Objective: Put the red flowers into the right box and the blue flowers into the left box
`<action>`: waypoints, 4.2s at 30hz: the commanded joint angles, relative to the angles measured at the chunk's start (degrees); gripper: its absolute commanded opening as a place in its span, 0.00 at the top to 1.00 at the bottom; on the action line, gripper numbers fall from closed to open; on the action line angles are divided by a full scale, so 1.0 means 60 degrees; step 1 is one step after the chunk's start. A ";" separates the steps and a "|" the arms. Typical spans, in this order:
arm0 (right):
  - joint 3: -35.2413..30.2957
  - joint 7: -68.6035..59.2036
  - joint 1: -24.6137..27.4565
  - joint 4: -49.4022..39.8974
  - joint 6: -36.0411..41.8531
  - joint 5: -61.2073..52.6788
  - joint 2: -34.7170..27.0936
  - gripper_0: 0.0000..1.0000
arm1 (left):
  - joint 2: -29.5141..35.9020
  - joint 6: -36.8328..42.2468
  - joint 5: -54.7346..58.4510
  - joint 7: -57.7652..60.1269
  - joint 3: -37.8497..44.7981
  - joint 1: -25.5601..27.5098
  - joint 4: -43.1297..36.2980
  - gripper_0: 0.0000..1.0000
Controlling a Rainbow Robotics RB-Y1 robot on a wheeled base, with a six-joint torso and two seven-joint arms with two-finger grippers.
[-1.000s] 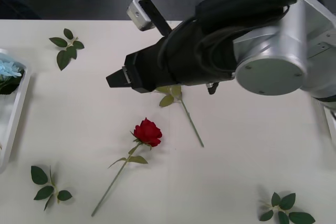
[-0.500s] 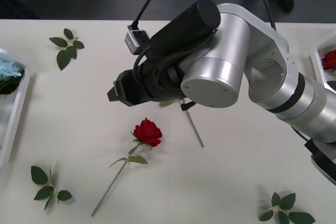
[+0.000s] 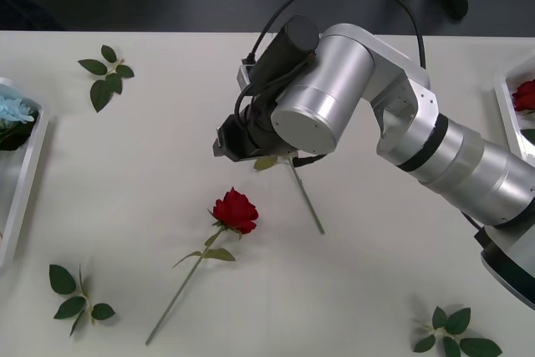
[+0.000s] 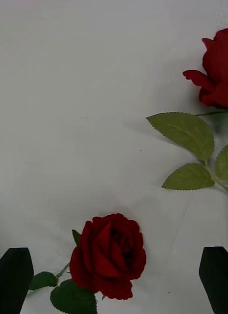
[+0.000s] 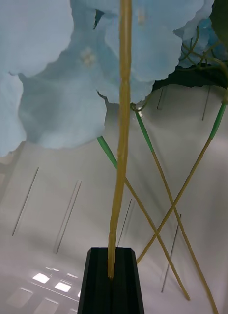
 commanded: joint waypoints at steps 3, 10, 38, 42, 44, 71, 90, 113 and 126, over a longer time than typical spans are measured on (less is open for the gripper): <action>0.0625 -0.0662 -0.0394 0.0612 -0.0070 0.0320 0.0081 0.00 | 0.0246 -0.0109 0.0004 0.0299 0.0113 0.0054 -0.0174 0.56; 0.0859 -0.0765 -0.0380 0.1271 -0.0245 0.0569 0.0140 0.00 | 0.0276 0.0125 0.0517 0.0270 0.0069 0.0083 -0.0291 0.00; 0.1929 -0.0721 -0.0380 0.3542 -0.2457 0.0628 0.0140 0.00 | 0.0598 0.5486 0.1894 0.3038 -0.1323 0.0405 -0.6766 0.00; 0.1973 -0.0750 -0.0380 0.3571 -0.2443 0.0628 0.0155 0.00 | 0.0569 0.6834 0.1366 0.3610 -0.2173 -0.0371 -0.7322 0.00; 0.1973 -0.0692 -0.0380 0.3644 -0.2443 0.0642 0.0155 0.02 | 0.0363 0.7786 0.1044 0.3727 -0.2656 -0.0942 -0.7586 0.00; 0.2354 -0.0531 -0.0380 0.4157 -0.2384 0.0496 0.0096 1.00 | -0.1790 0.9427 -0.3922 0.3375 -0.8325 -0.1997 -0.7659 0.00; 0.0098 -0.0443 -0.0394 -0.0003 0.1381 0.0144 -0.1926 1.00 | -0.1790 0.7068 -0.4669 0.2921 -0.9804 -0.1836 -0.5594 0.00; -0.2144 -0.0399 -0.0292 -0.2449 0.3417 -0.3269 -0.7741 1.00 | -0.2610 0.5852 -0.5416 0.2203 -1.0141 -0.1836 -0.3924 0.00; -0.2246 -0.0194 0.2081 -0.1336 0.1732 -0.1804 -0.9572 1.00 | -0.2639 0.5838 -0.5680 0.2072 -1.0156 -0.1836 -0.3763 0.89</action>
